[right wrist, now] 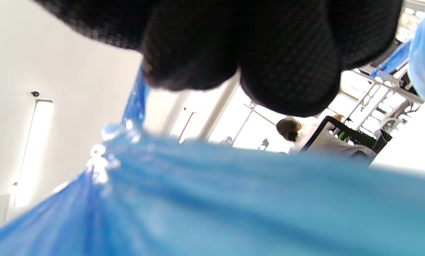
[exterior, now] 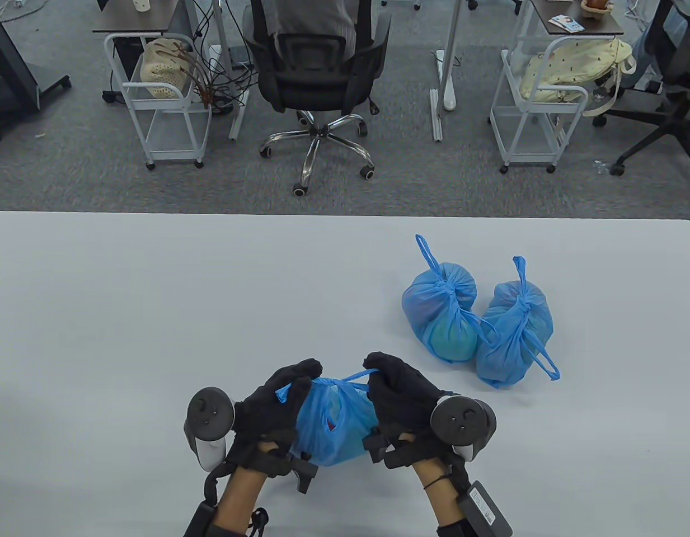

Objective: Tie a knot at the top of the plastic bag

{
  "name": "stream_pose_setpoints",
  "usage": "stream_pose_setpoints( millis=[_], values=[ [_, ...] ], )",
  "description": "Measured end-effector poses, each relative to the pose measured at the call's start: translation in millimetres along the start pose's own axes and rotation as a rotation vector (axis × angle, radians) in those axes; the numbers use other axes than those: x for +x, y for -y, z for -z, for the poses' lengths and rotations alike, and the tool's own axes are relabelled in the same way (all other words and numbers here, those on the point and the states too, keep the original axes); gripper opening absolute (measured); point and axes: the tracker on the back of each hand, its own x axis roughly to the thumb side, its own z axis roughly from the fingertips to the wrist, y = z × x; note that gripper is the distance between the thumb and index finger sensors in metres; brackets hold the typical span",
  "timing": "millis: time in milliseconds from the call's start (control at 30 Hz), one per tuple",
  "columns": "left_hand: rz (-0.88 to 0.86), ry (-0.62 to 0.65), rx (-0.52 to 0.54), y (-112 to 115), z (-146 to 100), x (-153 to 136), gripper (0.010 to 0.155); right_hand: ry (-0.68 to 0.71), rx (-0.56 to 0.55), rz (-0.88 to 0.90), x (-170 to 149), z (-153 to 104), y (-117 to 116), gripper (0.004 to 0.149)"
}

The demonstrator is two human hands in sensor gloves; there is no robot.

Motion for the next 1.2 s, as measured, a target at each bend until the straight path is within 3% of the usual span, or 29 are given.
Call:
stream_pose_setpoints(
  millis=[733, 1200],
  values=[
    [0.362, -0.221, 0.15, -29, 3, -17, 0.044, 0.263, 0.099, -0.533, 7, 1, -3, 0.031],
    [0.476, -0.324, 0.208, -44, 2, -29, 0.043, 0.261, 0.128, -0.593, 6, 2, -4, 0.031]
  ],
)
